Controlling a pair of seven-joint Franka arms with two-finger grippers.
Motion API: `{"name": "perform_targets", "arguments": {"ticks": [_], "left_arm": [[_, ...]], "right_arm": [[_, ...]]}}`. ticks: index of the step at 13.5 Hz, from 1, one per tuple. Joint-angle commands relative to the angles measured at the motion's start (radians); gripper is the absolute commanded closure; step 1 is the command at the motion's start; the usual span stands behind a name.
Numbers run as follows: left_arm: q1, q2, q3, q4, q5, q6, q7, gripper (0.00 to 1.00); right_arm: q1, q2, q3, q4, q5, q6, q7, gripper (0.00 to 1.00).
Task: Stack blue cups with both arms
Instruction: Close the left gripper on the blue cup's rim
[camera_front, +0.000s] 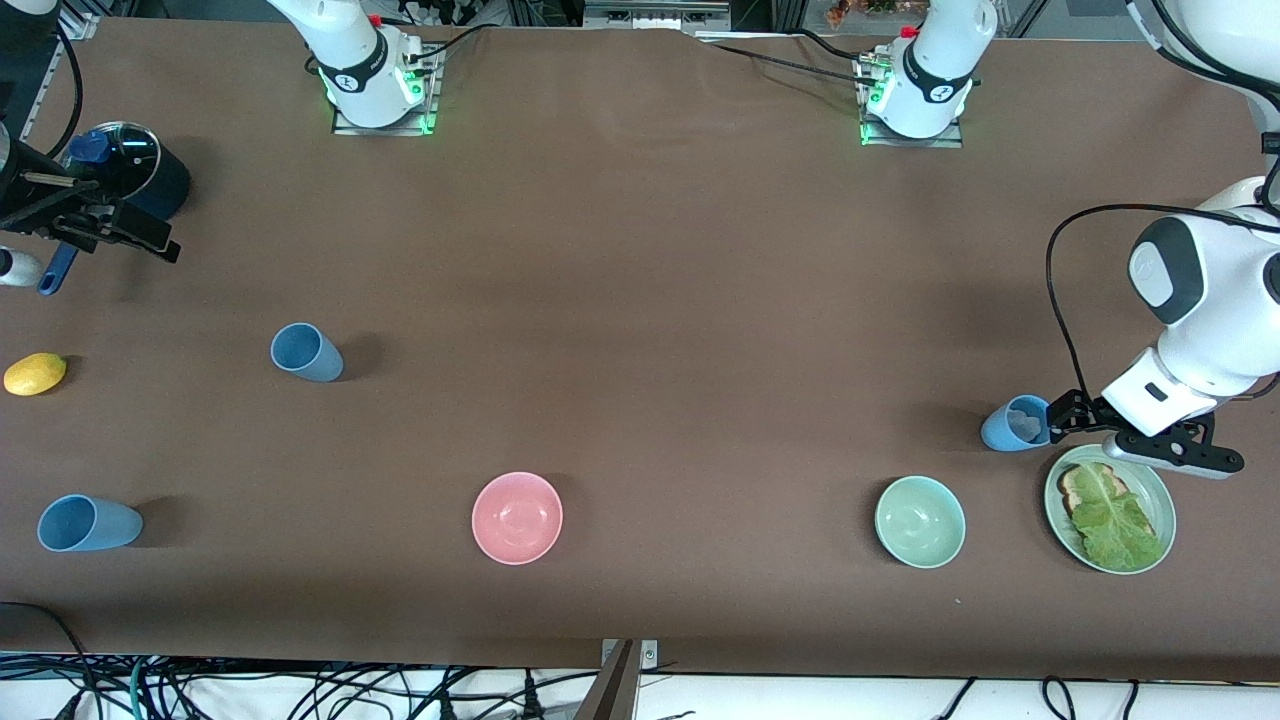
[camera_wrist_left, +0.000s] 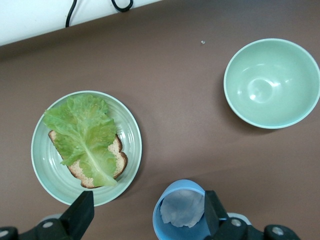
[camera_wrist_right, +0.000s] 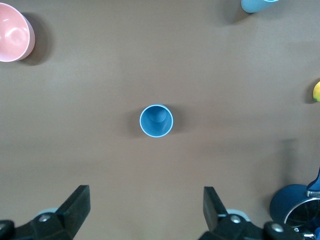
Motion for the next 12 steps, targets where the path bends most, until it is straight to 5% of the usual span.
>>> {"name": "perform_targets", "arguments": {"ticks": [1, 6, 12], "left_arm": [[0.021, 0.002, -0.001, -0.037, -0.099, 0.035, 0.104, 0.03], [0.044, 0.013, 0.017, -0.103, -0.226, 0.049, 0.201, 0.04], [0.044, 0.025, 0.045, -0.132, -0.217, 0.049, 0.235, 0.05]], "right_arm": [[-0.010, -0.008, 0.007, 0.000, 0.011, 0.002, 0.004, 0.00], [-0.010, -0.008, 0.007, 0.002, 0.011, 0.002, 0.004, 0.00], [-0.010, -0.007, 0.007, 0.000, 0.011, 0.002, 0.004, 0.00]]}}
